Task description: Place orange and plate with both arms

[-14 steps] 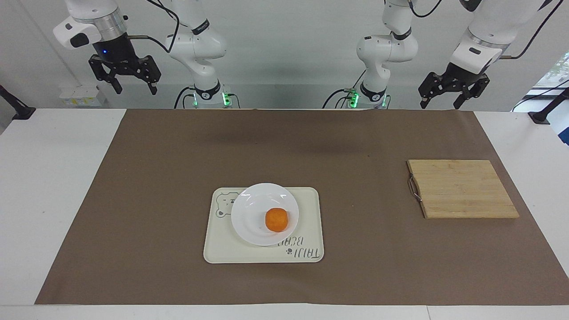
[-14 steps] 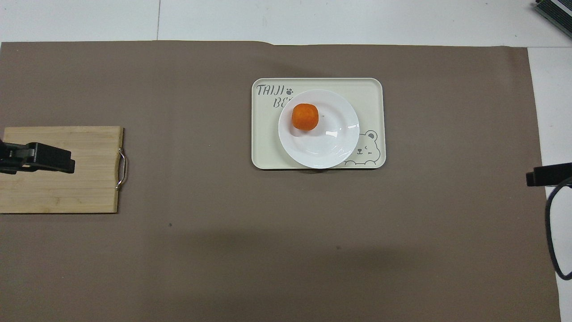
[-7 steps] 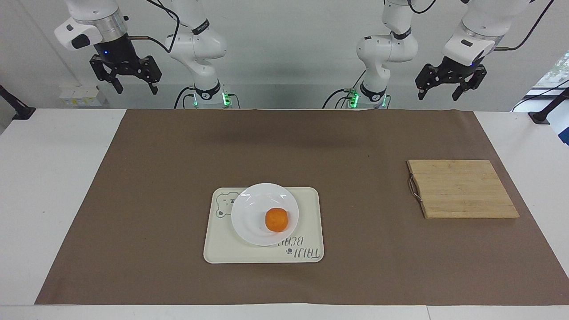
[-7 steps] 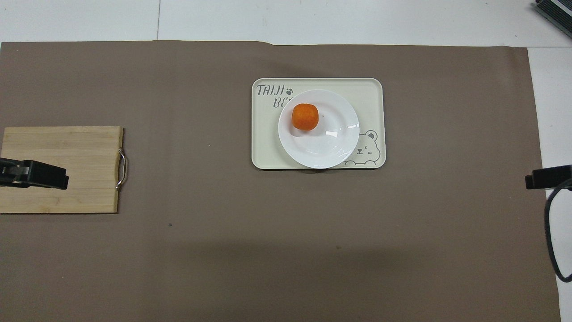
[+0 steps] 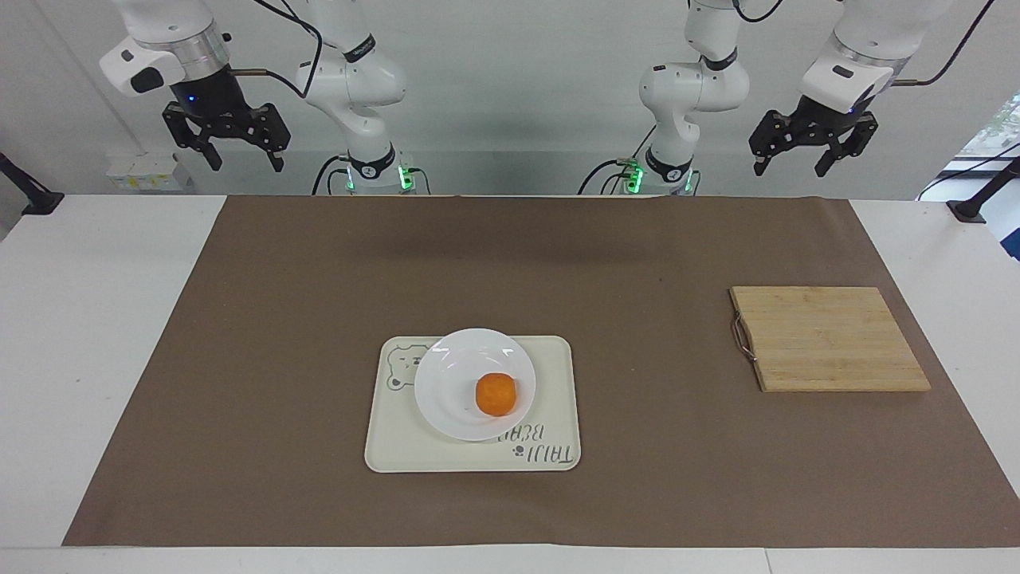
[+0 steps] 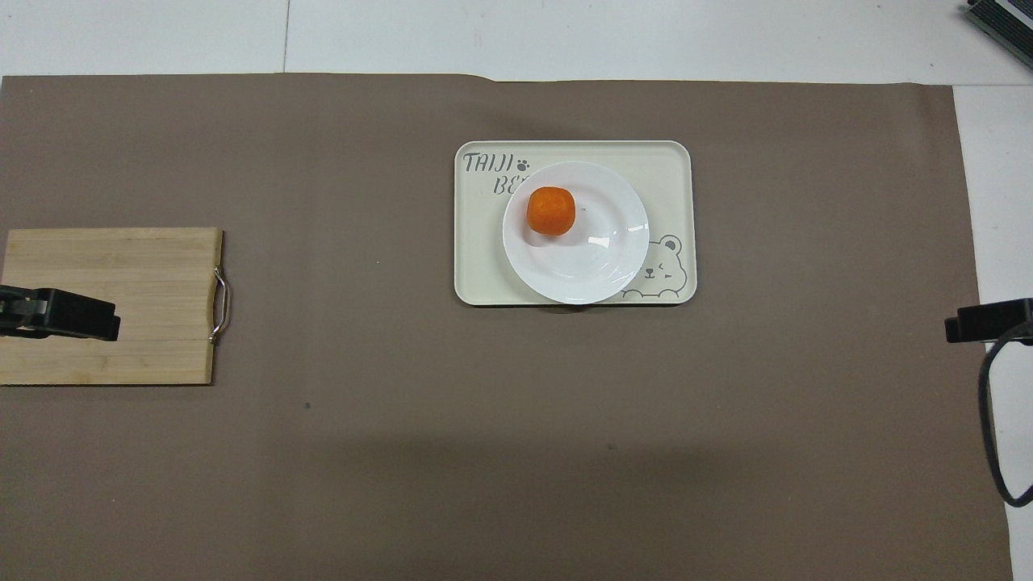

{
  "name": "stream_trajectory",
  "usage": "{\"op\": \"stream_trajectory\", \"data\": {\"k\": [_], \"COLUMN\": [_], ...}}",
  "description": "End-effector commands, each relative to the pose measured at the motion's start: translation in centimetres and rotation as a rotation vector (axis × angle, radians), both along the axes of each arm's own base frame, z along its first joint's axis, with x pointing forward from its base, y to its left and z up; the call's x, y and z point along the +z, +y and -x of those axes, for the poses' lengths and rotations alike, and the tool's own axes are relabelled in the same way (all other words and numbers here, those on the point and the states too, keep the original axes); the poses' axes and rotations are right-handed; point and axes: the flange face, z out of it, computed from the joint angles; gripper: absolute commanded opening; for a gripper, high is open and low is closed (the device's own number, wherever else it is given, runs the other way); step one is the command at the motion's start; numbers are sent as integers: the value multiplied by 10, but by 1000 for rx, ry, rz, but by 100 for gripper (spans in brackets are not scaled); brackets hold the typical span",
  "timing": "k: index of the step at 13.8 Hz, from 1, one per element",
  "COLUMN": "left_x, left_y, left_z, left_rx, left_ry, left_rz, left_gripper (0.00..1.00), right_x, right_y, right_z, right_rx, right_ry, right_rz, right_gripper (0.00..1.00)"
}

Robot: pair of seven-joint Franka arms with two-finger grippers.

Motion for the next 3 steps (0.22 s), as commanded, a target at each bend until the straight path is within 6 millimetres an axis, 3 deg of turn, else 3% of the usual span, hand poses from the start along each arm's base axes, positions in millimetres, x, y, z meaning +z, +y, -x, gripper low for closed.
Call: {"op": "stream_trajectory", "data": {"k": [1, 3], "left_x": [6, 4], "left_y": [2, 1], "left_z": [0, 0], "left_rx": [-9, -11], "left_ry": [-25, -26], "left_rz": [0, 7], "left_gripper": [100, 100], "right_x": [-1, -1], "right_y": [-8, -8], "right_z": [3, 3], "right_rx": [49, 44], "right_ry": [-10, -8], "right_rz": [32, 29], "right_gripper": [100, 100]}}
